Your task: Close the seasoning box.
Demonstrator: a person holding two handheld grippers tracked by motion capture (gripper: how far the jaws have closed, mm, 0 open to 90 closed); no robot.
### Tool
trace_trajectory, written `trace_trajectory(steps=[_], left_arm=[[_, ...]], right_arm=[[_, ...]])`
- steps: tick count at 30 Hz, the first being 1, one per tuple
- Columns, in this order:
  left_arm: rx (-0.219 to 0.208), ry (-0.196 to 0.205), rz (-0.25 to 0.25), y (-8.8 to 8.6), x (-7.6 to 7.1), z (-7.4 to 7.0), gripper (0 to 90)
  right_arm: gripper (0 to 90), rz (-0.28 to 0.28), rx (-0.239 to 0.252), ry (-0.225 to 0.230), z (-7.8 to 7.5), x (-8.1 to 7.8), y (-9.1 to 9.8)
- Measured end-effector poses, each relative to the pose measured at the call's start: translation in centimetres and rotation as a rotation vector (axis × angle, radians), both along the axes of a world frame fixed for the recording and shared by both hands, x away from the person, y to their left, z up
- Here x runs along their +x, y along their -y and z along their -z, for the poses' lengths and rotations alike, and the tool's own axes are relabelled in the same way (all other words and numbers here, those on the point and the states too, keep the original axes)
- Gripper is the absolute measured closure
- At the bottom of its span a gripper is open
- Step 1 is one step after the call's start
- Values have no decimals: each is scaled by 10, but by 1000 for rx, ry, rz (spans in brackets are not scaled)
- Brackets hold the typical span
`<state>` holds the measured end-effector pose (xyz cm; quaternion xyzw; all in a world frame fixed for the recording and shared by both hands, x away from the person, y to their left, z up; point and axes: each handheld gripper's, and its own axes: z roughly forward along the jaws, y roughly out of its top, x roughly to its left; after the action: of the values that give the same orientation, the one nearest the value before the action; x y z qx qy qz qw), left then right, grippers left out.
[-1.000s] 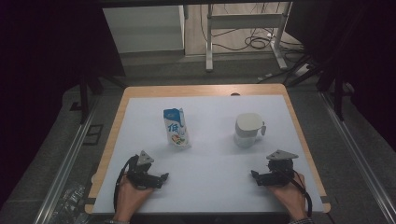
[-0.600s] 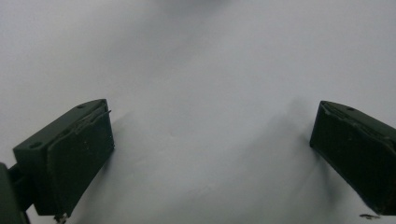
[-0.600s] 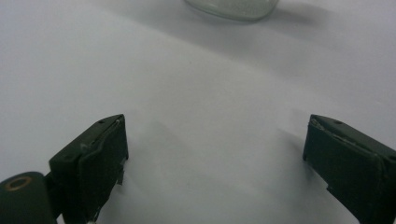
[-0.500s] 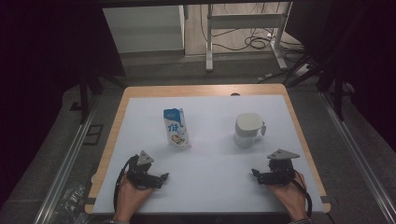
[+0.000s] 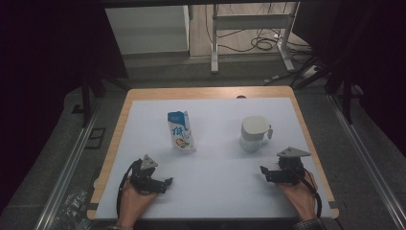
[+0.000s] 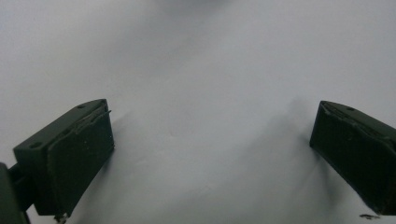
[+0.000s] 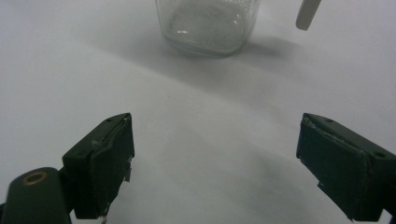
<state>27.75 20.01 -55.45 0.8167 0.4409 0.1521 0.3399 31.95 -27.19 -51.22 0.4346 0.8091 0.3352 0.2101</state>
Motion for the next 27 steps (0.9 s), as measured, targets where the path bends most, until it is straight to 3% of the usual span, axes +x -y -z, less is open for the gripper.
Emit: trace_trajectory(steps=[7,17,22,27], left_arm=[[-1,0,0,0,0,0,0],[0,0,0,0,0,0,0],[-1,0,0,0,0,0,0],[-1,0,0,0,0,0,0]], right_arm=[[160,-9,21,8,-2,3,4],[183,15,46,63,-15,10,6],[218,21,23,109,-18,15,5],[226,43,34,124,-24,20,5]])
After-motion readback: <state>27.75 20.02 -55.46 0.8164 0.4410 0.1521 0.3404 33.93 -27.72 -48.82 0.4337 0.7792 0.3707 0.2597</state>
